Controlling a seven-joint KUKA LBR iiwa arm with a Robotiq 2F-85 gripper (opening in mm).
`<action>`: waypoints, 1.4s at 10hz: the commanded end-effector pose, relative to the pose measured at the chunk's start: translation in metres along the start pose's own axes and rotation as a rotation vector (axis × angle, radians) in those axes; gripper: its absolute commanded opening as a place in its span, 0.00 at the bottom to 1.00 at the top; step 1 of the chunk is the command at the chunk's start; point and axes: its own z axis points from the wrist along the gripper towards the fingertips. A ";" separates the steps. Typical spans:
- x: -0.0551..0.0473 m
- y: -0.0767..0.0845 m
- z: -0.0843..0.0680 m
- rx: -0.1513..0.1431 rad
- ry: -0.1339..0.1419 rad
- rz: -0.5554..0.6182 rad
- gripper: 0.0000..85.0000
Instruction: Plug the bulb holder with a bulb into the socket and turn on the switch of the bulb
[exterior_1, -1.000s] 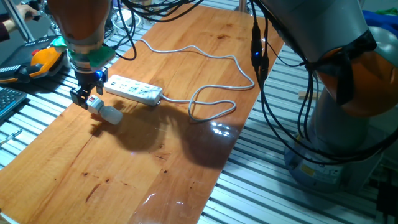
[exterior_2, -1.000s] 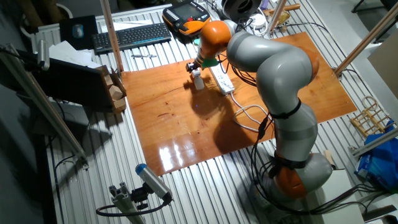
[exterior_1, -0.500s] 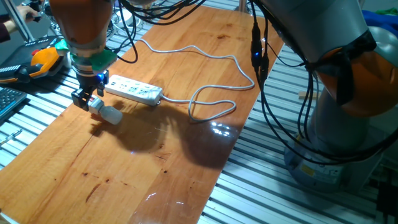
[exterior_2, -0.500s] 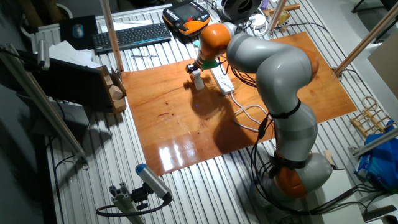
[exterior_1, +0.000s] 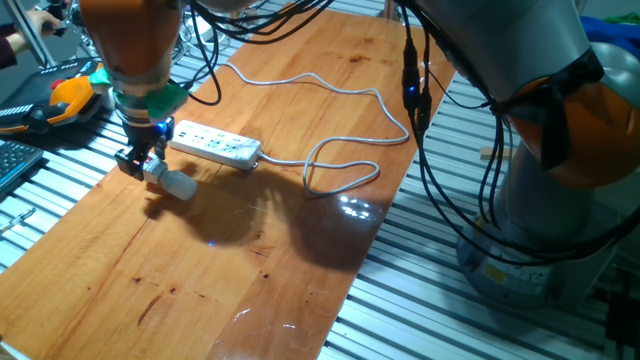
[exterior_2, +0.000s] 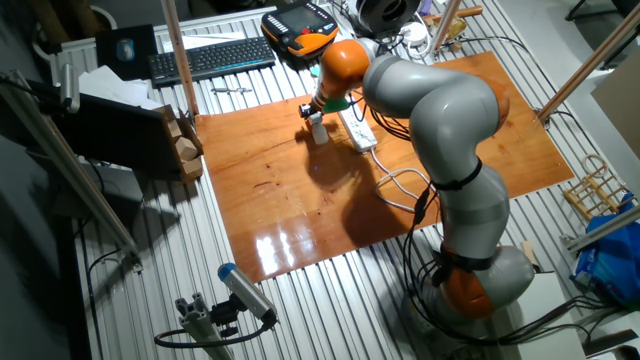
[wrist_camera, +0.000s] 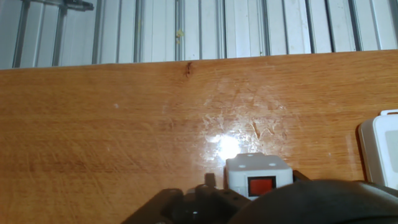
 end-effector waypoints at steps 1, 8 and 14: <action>0.000 0.000 0.000 0.002 -0.001 -0.001 0.60; 0.000 -0.003 0.002 0.020 -0.029 0.016 0.60; -0.001 -0.003 0.003 0.023 -0.039 0.010 0.60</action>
